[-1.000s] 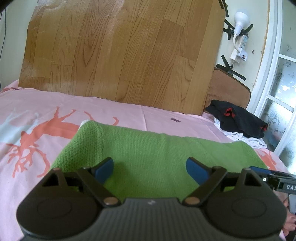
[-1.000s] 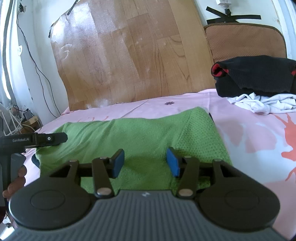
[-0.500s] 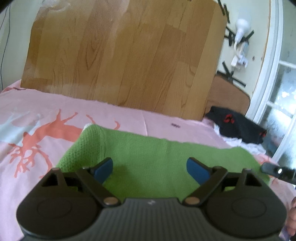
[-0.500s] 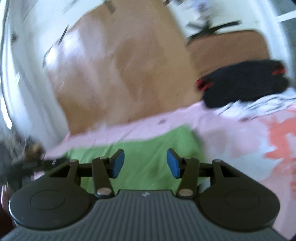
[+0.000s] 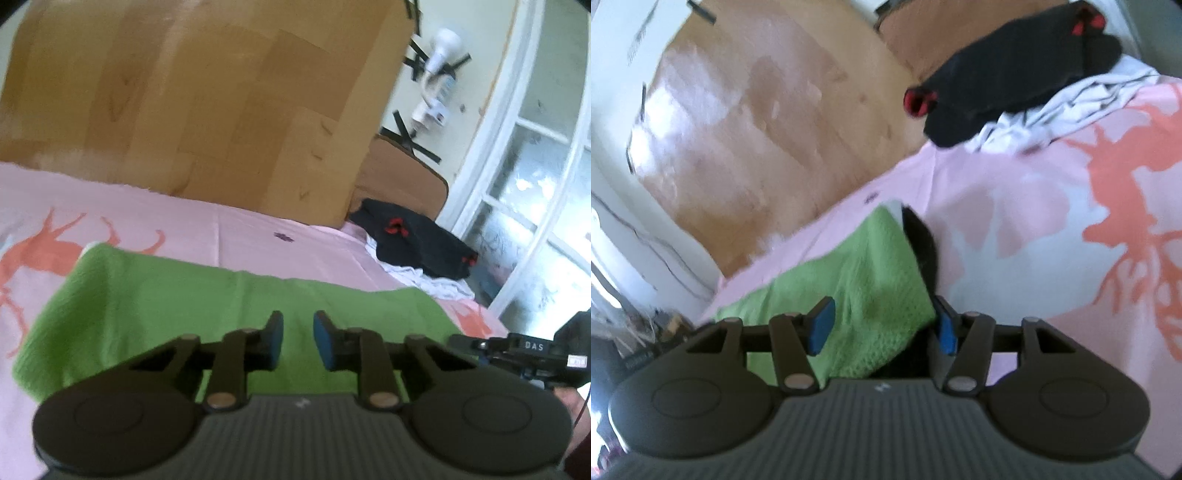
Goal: Fold small clothes
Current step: 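Grasp the green cloth with the left gripper while the right gripper grasps the black sweater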
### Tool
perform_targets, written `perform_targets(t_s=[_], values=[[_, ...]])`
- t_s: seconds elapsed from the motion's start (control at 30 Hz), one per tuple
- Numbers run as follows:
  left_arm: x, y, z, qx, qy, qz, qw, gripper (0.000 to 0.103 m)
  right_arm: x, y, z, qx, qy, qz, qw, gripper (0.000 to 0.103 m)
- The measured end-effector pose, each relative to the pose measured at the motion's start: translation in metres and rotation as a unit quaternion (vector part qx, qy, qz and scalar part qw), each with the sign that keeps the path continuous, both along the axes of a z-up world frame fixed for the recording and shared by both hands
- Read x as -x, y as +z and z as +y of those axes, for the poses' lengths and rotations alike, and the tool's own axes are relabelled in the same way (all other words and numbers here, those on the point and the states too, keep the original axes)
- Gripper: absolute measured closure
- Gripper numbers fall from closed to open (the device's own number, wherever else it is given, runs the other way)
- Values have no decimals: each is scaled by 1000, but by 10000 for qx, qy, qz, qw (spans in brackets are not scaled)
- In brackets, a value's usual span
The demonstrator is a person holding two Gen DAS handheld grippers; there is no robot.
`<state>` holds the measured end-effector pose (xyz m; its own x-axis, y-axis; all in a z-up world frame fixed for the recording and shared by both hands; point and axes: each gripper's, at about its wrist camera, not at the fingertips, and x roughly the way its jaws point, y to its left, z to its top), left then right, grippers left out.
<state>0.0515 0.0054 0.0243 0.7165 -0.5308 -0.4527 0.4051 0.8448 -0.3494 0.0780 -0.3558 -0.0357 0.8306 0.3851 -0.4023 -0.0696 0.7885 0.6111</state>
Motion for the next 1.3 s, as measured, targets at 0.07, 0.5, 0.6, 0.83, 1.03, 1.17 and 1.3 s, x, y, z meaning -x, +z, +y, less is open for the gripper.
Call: perform_targets(t_s=[0.07,0.5,0.6,0.83,1.03,1.17,1.3], values=[[-7,-3,-8,-106,-16,96,9999,89,-2,0,2,0,22,-53,10000,44],[-22,-19,-14,-135,-53,581,9982,98,-15,102,71,-549,1308,-611,9880,78],[-10,-8,18,416,38,462,9981,96,-35,127,125,-112,1855,-718,9800,78],[38,13,151,1214,1640,-108,9789,81,-93,114,261,633,3061,-258,9496,78],[44,17,173,1232,1879,-177,9743,75,-124,62,307,343,3469,181,9371,68],[31,11,158,1170,1593,-120,9802,71,-101,87,265,-114,3457,-316,9377,56],[20,5,139,1174,1414,-29,9830,69,-91,110,226,200,2844,-818,9550,65]])
